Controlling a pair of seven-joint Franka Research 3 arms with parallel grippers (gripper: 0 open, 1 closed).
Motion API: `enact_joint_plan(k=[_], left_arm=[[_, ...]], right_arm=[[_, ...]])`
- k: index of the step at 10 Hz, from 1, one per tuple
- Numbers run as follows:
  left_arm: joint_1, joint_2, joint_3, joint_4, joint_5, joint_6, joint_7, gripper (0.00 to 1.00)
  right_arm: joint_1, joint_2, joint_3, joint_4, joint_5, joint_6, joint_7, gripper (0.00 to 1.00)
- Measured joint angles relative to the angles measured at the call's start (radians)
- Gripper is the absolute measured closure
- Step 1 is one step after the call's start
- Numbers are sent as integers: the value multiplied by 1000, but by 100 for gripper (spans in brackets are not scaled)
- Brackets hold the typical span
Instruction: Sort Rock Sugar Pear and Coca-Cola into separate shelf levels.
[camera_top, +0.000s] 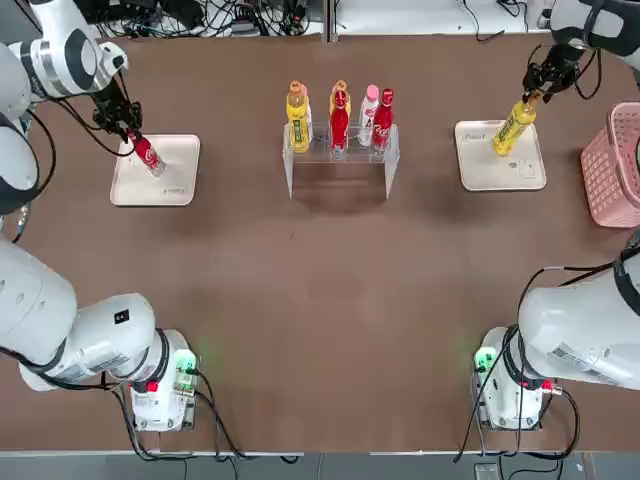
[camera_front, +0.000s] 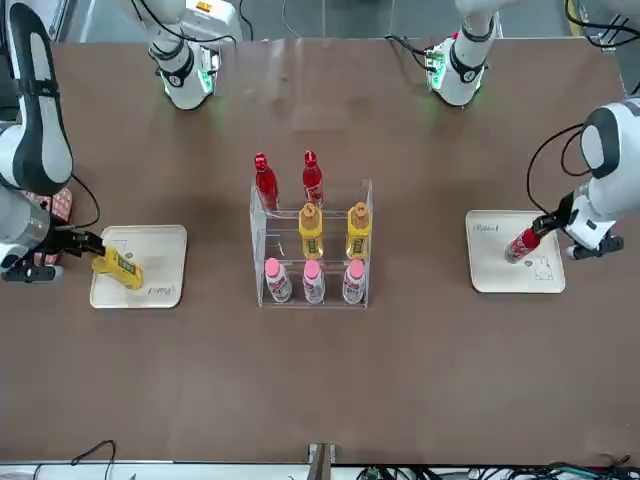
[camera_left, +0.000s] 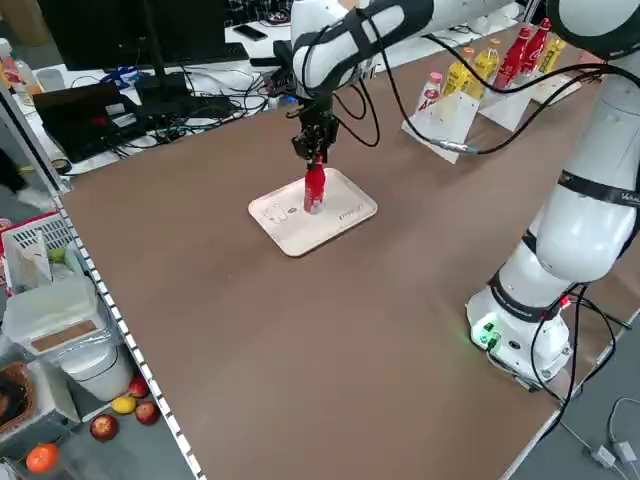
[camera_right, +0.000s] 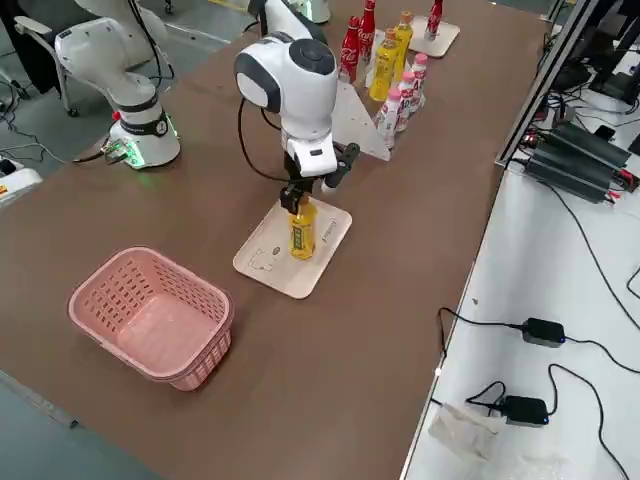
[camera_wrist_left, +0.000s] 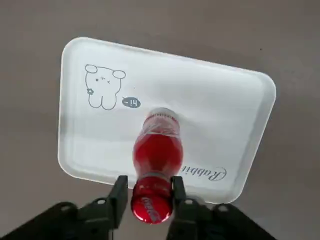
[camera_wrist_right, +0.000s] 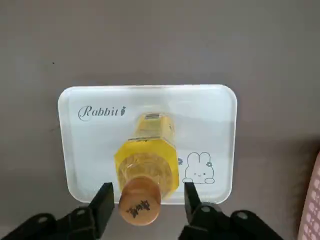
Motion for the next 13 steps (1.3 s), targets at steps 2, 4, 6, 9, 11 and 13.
enact_joint_plan(k=[2, 4, 6, 9, 11, 13], left_arm=[[0, -4, -2, 11, 1, 3, 0, 68], [-1, -39, -20, 64, 1, -43, -27, 68], [-5, -86, -85, 203, 1, -232, -124, 68], [-13, -110, -264, 465, -1, -551, -363, 68], [-14, -112, -400, 578, -24, -634, -556, 68], [-19, -109, -527, 624, -52, -649, -767, 68]], right_arm=[[0, 0, 3, 0, 0, 0, 0, 43], [0, 0, 5, 0, 0, 0, 0, 51], [1, 0, 6, 0, 0, 0, 0, 64], [1, -1, 6, 0, -1, 1, 0, 66], [2, -1, 7, 0, -1, 1, 0, 66], [7, -1, 9, 5, -2, -5, 0, 66]])
